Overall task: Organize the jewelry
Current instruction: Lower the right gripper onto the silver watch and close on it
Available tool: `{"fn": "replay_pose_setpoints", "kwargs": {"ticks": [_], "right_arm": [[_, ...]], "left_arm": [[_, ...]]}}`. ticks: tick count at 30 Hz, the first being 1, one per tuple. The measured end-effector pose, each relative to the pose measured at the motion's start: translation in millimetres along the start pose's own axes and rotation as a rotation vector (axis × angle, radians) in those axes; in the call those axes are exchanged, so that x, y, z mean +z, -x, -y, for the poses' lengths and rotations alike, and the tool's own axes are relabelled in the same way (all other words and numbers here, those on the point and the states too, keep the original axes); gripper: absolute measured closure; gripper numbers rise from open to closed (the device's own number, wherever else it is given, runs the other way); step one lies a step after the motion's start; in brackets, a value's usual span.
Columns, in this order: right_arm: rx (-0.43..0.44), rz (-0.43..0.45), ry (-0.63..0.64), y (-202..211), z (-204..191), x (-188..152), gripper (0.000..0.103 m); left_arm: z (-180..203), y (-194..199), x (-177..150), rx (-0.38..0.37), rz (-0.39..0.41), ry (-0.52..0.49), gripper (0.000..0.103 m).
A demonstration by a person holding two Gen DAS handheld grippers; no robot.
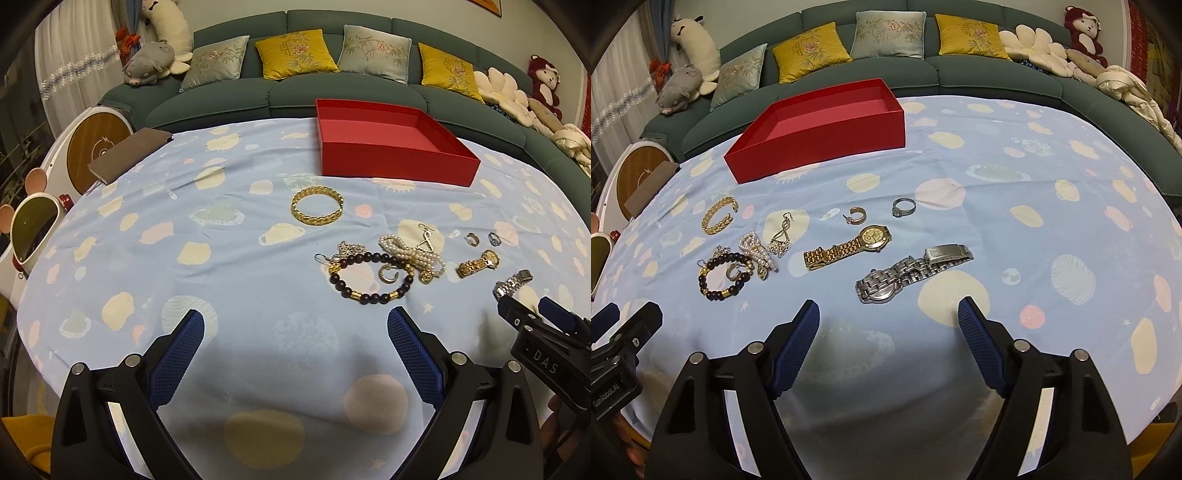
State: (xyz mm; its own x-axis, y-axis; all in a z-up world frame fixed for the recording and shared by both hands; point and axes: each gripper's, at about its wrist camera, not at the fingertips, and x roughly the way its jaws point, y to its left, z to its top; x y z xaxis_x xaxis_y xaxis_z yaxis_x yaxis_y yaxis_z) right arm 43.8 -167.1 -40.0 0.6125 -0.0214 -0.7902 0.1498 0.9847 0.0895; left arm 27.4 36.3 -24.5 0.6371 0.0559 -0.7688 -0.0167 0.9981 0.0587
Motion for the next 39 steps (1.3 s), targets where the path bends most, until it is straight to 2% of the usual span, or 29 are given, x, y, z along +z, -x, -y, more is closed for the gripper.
{"fn": "replay_pose_setpoints", "kwargs": {"ticks": [2,6,11,12,16,20,24,29,32,35,39], "right_arm": [[-0.004,-0.007,-0.009,-6.1,-2.2,1.2,0.033],[-0.018,-0.012,-0.039,-16.3,-1.0,1.6,0.035],[-0.054,0.004,-0.017,-18.6,-3.4,2.0,0.036],[-0.066,0.005,-0.011,-18.3,-2.1,2.0,0.042],[-0.078,0.002,-0.054,-13.3,17.7,2.1,0.052],[-0.054,0.001,-0.12,-10.5,33.5,1.6,0.051],[-0.076,0.002,-0.071,-14.4,21.8,2.0,0.045],[-0.106,0.036,-0.02,-19.6,16.3,2.9,0.046],[-0.092,0.043,-0.028,-19.4,20.7,4.6,0.057],[-0.081,0.042,-0.039,-17.9,25.8,5.9,0.077],[-0.05,0.036,-0.057,-14.8,31.6,6.0,0.077]], "left_arm": [[-3.4,-3.9,0.6,-0.028,-0.011,0.01,0.007],[-8.5,-11.8,-0.7,-0.035,-0.021,0.015,0.007],[-13.2,-20.3,-2.1,-0.038,-0.046,0.031,0.007],[-14.4,-20.9,-1.7,-0.04,-0.049,0.034,0.007],[-18.3,-21.2,-0.2,-0.051,-0.048,0.048,0.007],[-18.9,-23.3,1.3,-0.053,-0.053,0.059,0.007],[-16.4,-24.0,2.4,-0.058,-0.054,0.056,0.007],[-11.0,-25.9,3.3,-0.058,-0.055,0.042,0.007],[-10.9,-26.9,4.1,-0.058,-0.057,0.046,0.007],[-11.9,-27.9,5.2,-0.058,-0.056,0.05,0.007],[-17.3,-31.3,12.7,-0.067,-0.056,0.068,0.007]]}}
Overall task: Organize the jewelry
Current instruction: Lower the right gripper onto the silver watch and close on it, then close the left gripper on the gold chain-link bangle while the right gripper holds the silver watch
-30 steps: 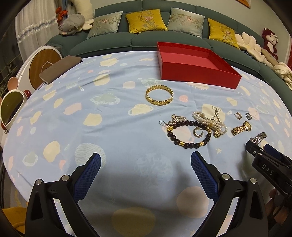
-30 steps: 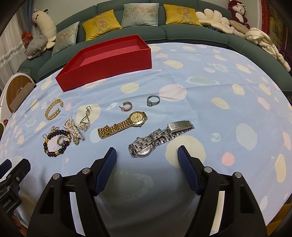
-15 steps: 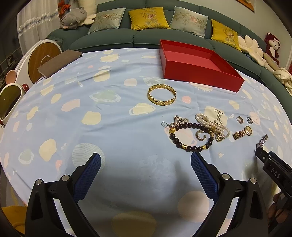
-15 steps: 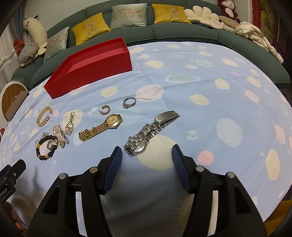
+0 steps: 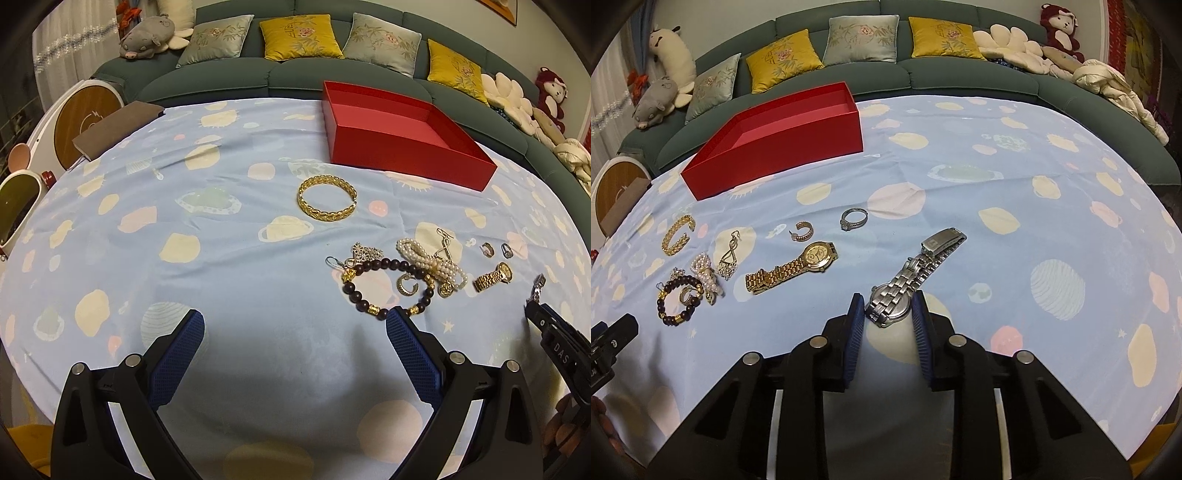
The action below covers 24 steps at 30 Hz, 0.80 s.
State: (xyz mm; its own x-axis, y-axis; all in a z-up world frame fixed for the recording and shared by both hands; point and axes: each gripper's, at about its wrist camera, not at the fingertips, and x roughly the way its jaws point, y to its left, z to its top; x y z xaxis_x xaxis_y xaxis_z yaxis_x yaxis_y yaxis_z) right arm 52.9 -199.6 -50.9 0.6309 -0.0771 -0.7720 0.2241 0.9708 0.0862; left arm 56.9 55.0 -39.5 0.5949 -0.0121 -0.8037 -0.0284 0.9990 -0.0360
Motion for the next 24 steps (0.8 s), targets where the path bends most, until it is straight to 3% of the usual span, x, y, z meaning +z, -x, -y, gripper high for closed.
{"fn": "replay_pose_setpoints", "kwargs": {"ticks": [5,15,18,24], "right_arm": [[0.039,0.018,0.005,11.8,1.3,2.1,0.077],[0.101,0.052,0.016,28.6,-1.9,11.5,0.079],[0.108,0.045,0.016,26.7,-0.7,12.7,0.079],[0.119,0.033,0.016,23.2,0.1,13.4,0.079]], "left_arm": [[-7.1,-7.7,24.8,-0.022,0.001,0.06,0.007],[8.0,-55.0,65.7,0.001,-0.038,0.067,0.007],[15.0,-68.4,68.0,0.028,-0.035,0.033,0.022],[20.1,-83.8,66.7,0.07,-0.017,-0.017,0.024]]}}
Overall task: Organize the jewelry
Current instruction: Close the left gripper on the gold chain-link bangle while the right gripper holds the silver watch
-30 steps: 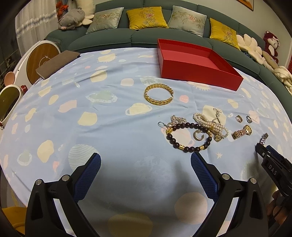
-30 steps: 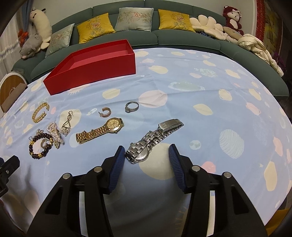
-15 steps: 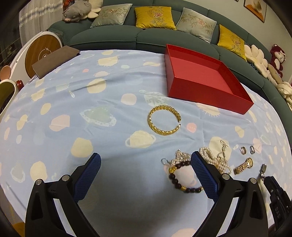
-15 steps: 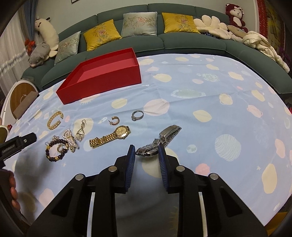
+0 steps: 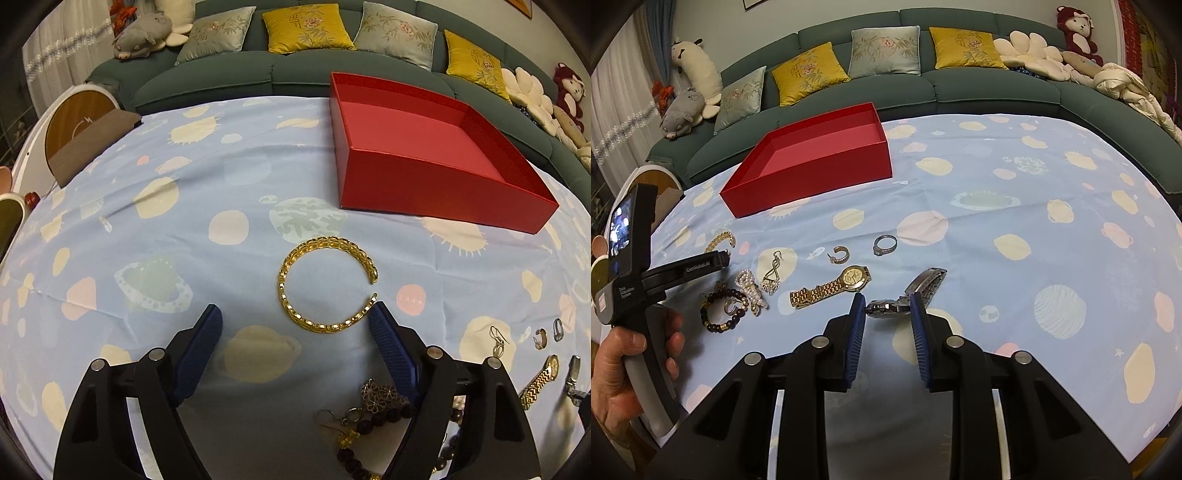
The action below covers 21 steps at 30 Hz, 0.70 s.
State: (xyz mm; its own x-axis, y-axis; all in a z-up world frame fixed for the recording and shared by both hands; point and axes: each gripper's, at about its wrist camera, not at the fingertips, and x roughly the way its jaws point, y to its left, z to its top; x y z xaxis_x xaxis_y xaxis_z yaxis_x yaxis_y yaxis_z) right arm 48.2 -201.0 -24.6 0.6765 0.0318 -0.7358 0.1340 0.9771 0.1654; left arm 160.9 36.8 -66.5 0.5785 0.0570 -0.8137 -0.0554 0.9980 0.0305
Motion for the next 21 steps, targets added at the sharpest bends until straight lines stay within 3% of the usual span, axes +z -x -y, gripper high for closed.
{"fn": "replay_pose_setpoints", "kwargs": {"ticks": [6,8,12,21], "right_arm": [[0.005,-0.004,0.003,-2.3,0.7,2.1,0.079],[0.007,-0.005,0.003,-2.3,0.8,2.2,0.079],[0.009,-0.007,0.003,-2.2,1.2,2.1,0.079],[0.017,0.002,0.008,1.2,0.1,3.2,0.08]], "left_arm": [[-0.1,-3.1,3.9,-0.027,0.013,-0.002,0.026],[3.5,-3.5,4.5,-0.029,0.027,-0.015,0.031],[11.8,0.8,2.4,-0.045,0.046,-0.061,0.052],[14.0,16.0,-3.8,-0.09,0.053,-0.076,0.052]]}}
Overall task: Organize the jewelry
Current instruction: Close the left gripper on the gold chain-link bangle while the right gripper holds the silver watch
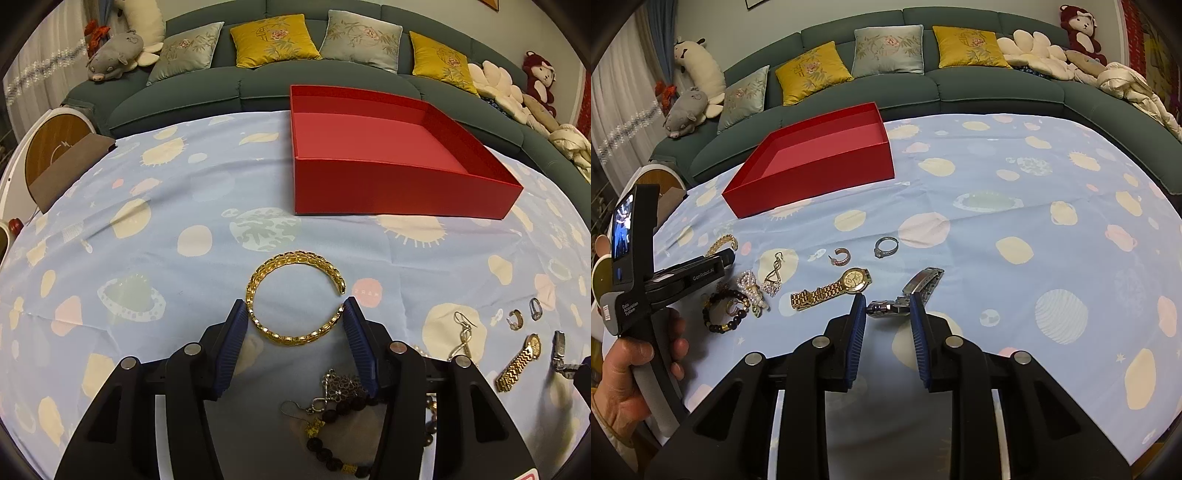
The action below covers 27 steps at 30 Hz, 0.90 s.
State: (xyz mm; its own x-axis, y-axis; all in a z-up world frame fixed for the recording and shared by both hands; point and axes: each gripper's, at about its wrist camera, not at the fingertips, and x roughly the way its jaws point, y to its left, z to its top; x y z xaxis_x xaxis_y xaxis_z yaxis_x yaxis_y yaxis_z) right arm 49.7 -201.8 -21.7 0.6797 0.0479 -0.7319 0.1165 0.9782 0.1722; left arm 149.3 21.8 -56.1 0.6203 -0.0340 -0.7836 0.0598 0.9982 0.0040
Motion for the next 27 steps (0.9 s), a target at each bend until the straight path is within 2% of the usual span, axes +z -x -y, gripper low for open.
{"fn": "replay_pose_setpoints", "kwargs": {"ticks": [2,3,4,9,13,16,17,20,24,27], "right_arm": [[0.009,0.012,0.01,4.6,-1.5,2.4,0.085],[0.014,0.018,0.017,7.8,-2.3,5.0,0.098],[0.024,0.027,0.023,12.2,-3.6,8.4,0.103],[0.035,0.093,0.07,31.9,-10.6,31.5,0.103],[0.061,0.058,0.007,27.9,3.3,31.7,0.103],[0.053,0.005,-0.004,23.1,11.2,12.0,0.099],[0.061,-0.021,-0.012,19.5,13.0,5.4,0.094],[0.074,-0.089,-0.049,5.2,13.5,-12.3,0.064],[0.077,-0.113,-0.033,-7.9,-1.3,-21.3,0.064],[0.041,-0.118,0.011,-17.1,-15.9,-25.5,0.064]], "left_arm": [[0.7,13.1,0.8,-0.02,0.021,-0.006,0.052],[0.4,21.6,2.1,-0.037,0.03,-0.006,0.052],[0.1,30.3,4.0,-0.057,0.038,-0.005,0.052],[-10.1,74.8,19.5,-0.101,0.127,0.017,0.052],[-26.9,87.7,20.7,-0.104,0.147,0.064,0.052],[-35.7,86.0,13.9,-0.114,0.117,0.091,0.052],[-37.6,84.5,12.0,-0.118,0.107,0.098,0.052],[-37.9,82.0,6.9,-0.124,0.091,0.103,0.052],[-34.2,83.0,3.0,-0.135,0.088,0.093,0.052],[-31.2,82.3,0.7,-0.128,0.089,0.08,0.052]]}}
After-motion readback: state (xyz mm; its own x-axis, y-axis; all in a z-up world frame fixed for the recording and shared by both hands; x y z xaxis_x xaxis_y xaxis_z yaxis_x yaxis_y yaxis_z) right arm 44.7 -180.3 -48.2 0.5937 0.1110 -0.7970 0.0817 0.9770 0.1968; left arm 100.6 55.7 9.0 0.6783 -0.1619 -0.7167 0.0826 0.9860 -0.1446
